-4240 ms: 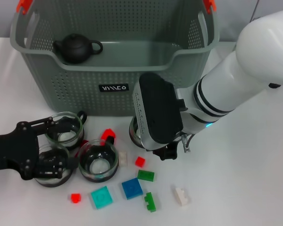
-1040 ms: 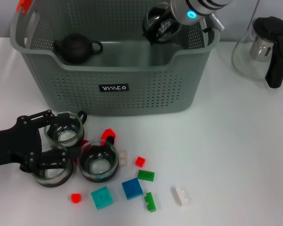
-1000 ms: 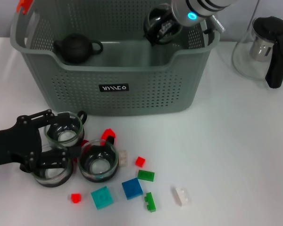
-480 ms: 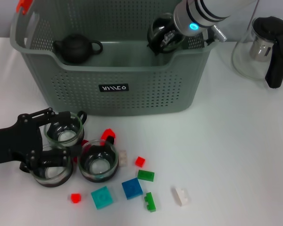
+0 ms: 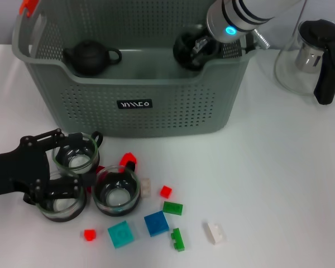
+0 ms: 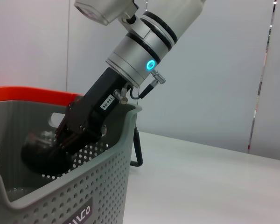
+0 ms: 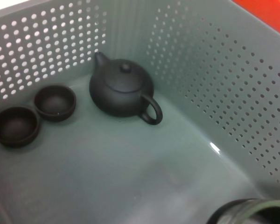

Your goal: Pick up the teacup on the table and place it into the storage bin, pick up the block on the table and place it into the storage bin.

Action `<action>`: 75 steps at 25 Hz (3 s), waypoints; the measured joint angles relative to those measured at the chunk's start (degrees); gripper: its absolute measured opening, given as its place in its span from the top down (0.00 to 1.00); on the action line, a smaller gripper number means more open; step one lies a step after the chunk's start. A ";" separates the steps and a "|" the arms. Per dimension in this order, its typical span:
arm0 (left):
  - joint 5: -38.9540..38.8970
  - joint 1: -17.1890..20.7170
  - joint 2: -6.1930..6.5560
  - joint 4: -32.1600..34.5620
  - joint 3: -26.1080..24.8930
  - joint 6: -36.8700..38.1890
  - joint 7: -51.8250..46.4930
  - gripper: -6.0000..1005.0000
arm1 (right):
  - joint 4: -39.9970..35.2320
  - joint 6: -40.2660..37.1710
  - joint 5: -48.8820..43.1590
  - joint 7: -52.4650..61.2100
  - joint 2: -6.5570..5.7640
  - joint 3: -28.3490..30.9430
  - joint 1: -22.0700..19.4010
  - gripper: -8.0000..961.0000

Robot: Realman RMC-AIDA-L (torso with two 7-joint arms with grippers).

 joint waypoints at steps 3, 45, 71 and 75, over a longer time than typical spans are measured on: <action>-0.02 -0.09 -0.07 0.00 0.00 0.01 0.00 0.10 | -0.11 -0.34 -0.09 0.07 -0.18 0.07 0.28 0.89; -0.66 -0.97 0.24 -0.09 -0.88 0.07 -0.35 0.10 | -49.47 -59.94 14.21 -28.48 -0.26 3.60 -19.47 0.29; -0.86 0.14 1.03 -1.36 -5.79 0.55 -1.17 0.10 | -33.70 -28.01 30.04 -42.13 0.52 -35.12 -19.47 0.30; -0.26 0.57 1.64 -1.53 -5.48 0.53 -2.43 0.10 | -34.07 -27.56 30.07 -42.22 0.52 -35.78 -19.50 0.30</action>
